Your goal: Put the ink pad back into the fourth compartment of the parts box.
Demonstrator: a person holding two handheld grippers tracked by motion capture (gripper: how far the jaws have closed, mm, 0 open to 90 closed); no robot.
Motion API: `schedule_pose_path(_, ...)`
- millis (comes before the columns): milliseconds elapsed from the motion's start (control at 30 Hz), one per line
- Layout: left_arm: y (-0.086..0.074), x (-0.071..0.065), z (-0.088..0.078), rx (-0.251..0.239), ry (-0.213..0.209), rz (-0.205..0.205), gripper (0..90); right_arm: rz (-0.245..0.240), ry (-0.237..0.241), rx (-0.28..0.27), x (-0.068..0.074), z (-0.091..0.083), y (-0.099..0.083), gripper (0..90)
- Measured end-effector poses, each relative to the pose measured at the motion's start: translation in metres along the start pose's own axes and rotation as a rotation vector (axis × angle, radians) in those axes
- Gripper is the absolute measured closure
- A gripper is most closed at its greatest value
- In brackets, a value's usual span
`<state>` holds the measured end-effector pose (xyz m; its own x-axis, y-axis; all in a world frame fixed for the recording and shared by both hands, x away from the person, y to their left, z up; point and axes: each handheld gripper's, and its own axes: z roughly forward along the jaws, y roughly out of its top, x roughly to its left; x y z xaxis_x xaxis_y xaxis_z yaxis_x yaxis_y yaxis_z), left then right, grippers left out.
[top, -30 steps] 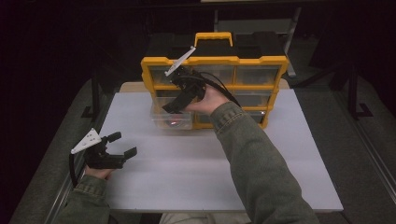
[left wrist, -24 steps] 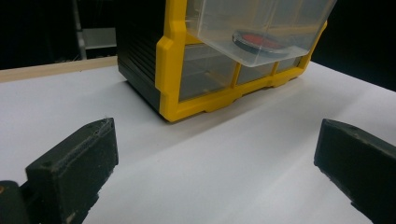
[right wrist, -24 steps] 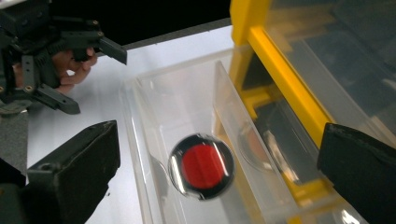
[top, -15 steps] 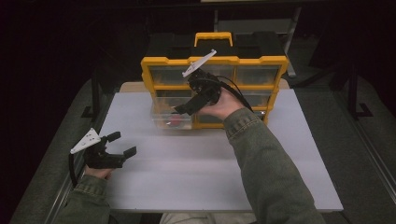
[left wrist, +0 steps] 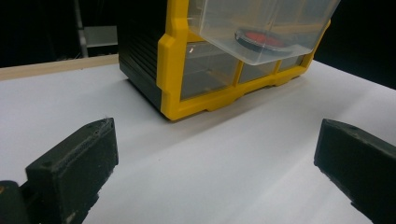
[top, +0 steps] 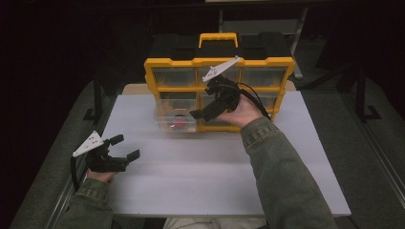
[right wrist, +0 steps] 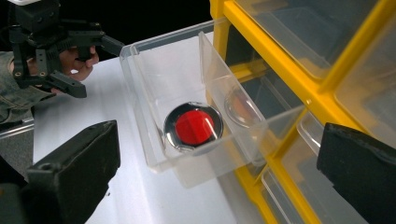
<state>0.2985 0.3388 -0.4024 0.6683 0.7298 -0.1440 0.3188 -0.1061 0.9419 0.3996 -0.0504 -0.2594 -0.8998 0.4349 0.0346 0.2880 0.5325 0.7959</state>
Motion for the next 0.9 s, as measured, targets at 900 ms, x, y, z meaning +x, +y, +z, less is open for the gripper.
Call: schedule_pose_path(900,0.0,0.0,0.001,0.003,0.002,0.003,0.0,0.072,-0.051,-0.059,-0.008,-0.03,-0.052,0.0)
